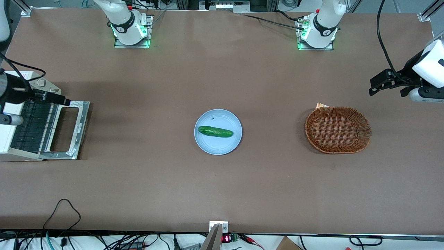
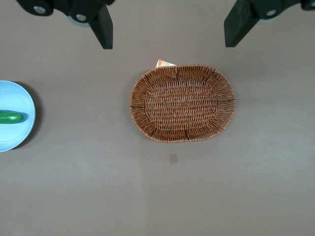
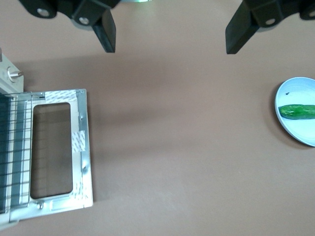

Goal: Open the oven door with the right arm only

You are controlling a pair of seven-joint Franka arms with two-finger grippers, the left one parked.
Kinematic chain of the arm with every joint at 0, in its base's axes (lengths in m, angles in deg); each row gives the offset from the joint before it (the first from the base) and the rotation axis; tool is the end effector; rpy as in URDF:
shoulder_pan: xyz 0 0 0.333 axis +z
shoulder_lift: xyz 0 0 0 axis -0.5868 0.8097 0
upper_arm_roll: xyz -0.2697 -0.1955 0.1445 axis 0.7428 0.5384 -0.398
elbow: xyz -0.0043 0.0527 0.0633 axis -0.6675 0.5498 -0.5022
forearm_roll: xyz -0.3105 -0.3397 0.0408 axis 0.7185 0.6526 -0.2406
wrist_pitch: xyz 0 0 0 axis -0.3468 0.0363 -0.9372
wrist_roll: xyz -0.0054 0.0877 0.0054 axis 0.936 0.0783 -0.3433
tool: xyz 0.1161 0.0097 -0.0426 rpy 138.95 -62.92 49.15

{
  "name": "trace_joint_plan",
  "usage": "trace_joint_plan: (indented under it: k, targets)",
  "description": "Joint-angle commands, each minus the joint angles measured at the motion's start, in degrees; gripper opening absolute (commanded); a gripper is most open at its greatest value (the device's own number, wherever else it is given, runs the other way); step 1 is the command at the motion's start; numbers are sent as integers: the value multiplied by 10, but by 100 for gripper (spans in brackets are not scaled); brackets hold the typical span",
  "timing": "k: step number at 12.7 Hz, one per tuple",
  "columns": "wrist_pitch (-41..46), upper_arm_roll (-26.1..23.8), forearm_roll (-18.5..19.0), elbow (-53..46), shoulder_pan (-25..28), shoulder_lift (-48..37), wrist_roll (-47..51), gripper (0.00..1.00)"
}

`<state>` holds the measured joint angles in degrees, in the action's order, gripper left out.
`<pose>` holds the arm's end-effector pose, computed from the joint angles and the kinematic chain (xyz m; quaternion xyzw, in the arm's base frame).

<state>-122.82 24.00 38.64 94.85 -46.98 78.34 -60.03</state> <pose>0.6823 -0.0208 0.5775 -0.9917 0.0839 0.0787 0.0572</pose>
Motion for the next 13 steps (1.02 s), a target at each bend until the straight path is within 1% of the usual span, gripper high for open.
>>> trace_joint_plan:
  k: [1,2,3,4,6,13]
  targets:
    - [-37,-1,12,65,31,-51,-6,99]
    - [-56,18,9,89,50,-71,-6,99]
    - [-88,58,9,131,90,-103,-6,99]
    - [-113,79,13,173,116,-127,-8,99]
    - [-125,80,14,202,122,-148,-19,99]
    - [-123,80,13,202,125,-145,-19,99]
